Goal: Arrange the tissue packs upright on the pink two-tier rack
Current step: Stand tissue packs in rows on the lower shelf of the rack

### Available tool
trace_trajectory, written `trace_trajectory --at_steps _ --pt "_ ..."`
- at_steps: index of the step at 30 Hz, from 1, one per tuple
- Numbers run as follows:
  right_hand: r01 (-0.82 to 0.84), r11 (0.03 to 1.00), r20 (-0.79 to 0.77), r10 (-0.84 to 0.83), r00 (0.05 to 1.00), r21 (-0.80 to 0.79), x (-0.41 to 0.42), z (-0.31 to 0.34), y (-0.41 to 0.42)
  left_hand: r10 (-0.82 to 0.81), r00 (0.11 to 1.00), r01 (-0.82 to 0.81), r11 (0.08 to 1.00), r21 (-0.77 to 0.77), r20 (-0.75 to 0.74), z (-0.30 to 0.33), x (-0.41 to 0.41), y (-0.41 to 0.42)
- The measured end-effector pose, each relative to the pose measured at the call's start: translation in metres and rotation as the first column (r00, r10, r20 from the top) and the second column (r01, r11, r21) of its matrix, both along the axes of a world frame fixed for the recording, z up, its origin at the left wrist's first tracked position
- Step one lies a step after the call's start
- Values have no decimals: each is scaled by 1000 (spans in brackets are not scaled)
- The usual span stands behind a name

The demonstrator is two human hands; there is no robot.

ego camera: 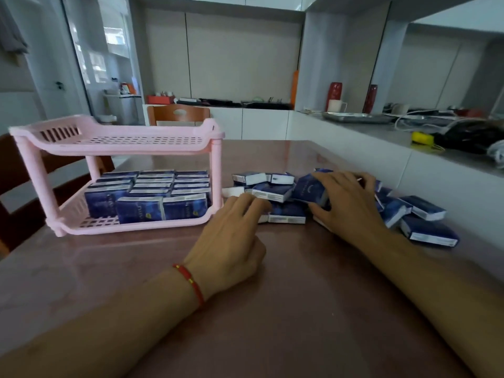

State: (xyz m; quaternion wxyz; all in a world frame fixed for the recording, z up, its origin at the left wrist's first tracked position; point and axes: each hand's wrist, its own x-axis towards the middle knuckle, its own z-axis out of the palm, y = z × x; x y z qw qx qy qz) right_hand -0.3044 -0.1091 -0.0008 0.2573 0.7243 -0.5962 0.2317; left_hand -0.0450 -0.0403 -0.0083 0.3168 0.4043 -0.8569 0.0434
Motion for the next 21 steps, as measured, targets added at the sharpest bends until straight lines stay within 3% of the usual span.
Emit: trace_trajectory --at_steps 2,3,5,8,10,14,18,21 --pt "-24 998 87 28 996 -56 1 12 8 -18 993 23 999 45 -119 -3 8 0" --pt "-102 992 182 113 977 -69 2 17 15 -6 982 20 997 73 -191 -4 11 1" --pt "-392 919 397 376 837 -43 10 20 36 44 940 17 984 175 -339 -2 12 6" --pt "-635 768 410 557 723 77 37 15 64 144 771 231 845 483 -620 6 6 16" --pt "-681 725 425 588 688 100 50 13 70 196 655 369 760 536 -729 7 5 18" --pt "-732 681 466 641 610 22 49 18 70 234 592 416 731 541 -771 7 11 13" --pt "-752 655 457 645 612 82 48 14 77 194 707 376 711 594 -680 3 7 13" --pt "-730 675 548 574 609 105 43 17 69 189 678 388 728 565 -710 -1 9 10"
